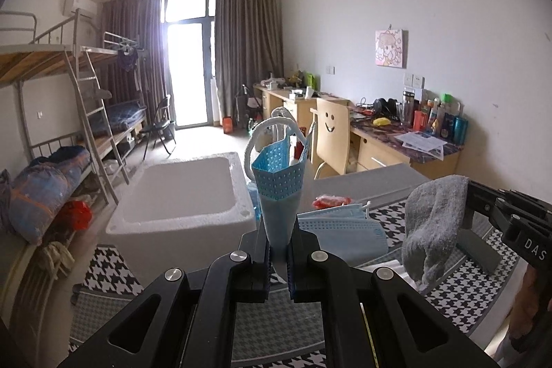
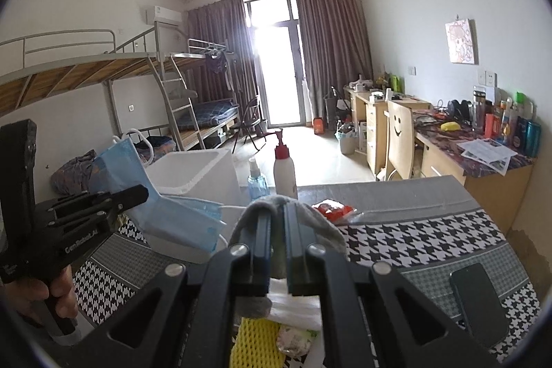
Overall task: Organize soft objects
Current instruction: 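Carry the mask and grey cloth with both grippers over the white foam box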
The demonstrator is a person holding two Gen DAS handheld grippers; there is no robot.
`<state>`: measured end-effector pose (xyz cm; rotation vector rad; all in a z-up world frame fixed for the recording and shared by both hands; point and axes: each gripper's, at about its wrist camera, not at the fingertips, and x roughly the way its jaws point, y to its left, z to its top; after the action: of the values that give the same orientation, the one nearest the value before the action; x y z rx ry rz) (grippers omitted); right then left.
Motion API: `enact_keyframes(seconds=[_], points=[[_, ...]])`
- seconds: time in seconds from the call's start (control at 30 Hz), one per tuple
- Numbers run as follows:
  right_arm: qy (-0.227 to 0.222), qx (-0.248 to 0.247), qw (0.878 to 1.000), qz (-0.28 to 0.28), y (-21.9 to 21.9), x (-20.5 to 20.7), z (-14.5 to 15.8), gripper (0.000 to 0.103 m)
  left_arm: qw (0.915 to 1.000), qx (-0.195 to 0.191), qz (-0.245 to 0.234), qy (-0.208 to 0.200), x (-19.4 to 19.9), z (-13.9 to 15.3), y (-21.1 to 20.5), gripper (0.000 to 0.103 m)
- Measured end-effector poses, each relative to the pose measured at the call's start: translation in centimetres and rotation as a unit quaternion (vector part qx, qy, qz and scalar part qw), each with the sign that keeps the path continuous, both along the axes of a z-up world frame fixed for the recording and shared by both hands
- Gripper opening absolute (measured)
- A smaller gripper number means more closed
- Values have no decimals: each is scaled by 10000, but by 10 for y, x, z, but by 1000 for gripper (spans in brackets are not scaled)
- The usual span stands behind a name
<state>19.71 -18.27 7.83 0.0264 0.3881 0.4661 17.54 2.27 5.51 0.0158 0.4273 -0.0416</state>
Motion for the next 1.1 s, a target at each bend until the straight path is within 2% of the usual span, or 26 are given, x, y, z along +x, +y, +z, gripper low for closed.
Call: enact_keyframes(seconds=[0.6, 1.1], points=[[-133, 4, 9997, 213, 21, 23, 26, 9, 9998, 93, 166, -70, 29, 24, 11, 7], [-154, -148, 9988, 436, 46, 45, 41, 9, 9978, 125, 614, -193, 49, 39, 38, 7]])
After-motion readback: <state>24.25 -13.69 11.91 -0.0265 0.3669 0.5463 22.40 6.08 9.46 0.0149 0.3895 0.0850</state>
